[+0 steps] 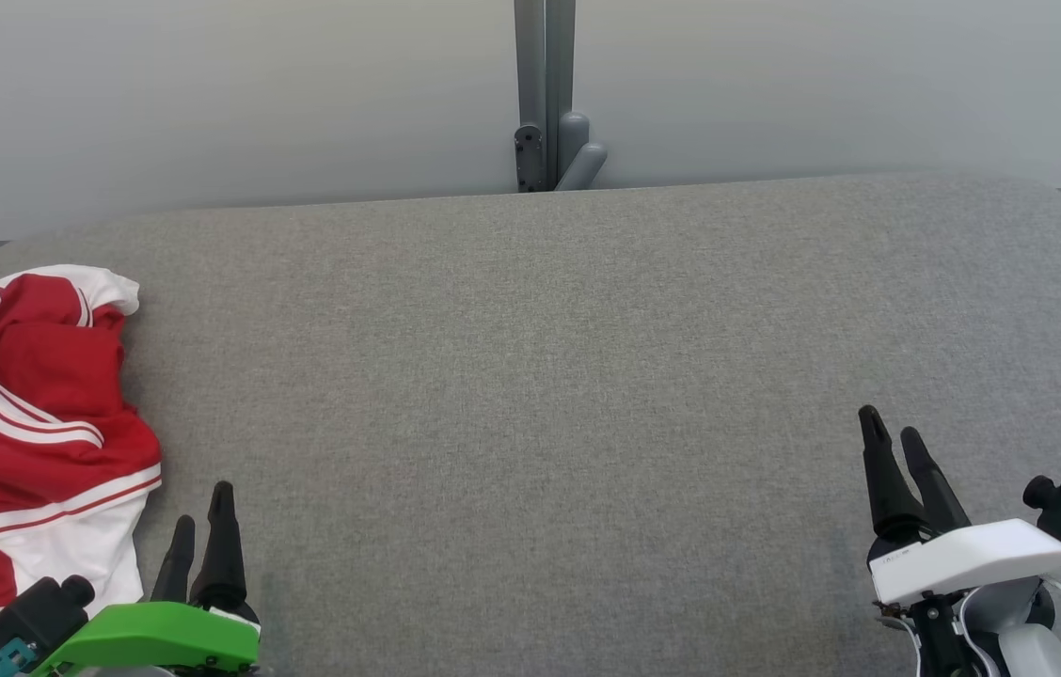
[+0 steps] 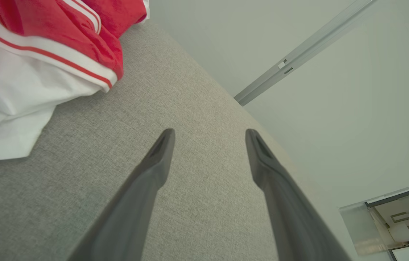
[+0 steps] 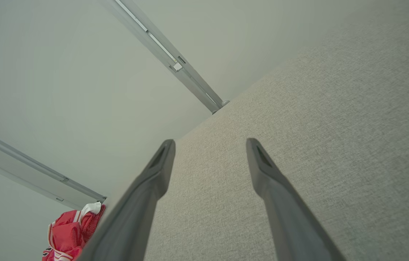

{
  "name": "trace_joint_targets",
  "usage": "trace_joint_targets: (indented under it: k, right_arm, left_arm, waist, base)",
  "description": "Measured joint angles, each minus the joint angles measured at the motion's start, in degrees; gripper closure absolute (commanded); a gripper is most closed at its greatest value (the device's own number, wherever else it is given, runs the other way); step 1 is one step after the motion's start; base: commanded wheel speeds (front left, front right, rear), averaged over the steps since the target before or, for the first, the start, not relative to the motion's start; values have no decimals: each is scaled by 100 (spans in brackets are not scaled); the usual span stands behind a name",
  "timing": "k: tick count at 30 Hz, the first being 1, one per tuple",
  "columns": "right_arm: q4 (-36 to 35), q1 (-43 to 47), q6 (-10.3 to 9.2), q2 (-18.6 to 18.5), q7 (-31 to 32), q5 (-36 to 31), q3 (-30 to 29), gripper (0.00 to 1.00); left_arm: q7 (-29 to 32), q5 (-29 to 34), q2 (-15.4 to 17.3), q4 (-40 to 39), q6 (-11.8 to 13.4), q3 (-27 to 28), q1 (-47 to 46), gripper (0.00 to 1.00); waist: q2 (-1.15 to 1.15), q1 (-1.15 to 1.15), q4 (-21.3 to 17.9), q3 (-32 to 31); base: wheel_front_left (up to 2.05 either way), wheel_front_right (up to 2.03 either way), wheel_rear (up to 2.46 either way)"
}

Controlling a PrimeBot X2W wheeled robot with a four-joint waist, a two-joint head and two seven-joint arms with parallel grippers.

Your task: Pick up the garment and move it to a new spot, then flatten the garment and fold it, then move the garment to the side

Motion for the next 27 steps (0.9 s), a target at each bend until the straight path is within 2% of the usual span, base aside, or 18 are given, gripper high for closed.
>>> trace_joint_targets:
  k: [6,15,27]
  right_arm:
    - [82,0,0,-103,-109,-633,48,0]
    - [199,1,0,-132,-258,-1371,35,0]
    - [302,99,1,-132,-437,-2221,-66,0]
  left_arm:
    - [-110,704,69,23,111,-31,32,0]
    - [-264,1446,74,15,210,-19,169,0]
    - [-459,2234,70,-159,121,27,350,0]
  waist:
    - [0,0,7,-3]
    - [0,0,33,-1]
    - [0,0,64,2]
  base:
    - [0,0,0]
    - [0,0,0]
    - [0,0,0]
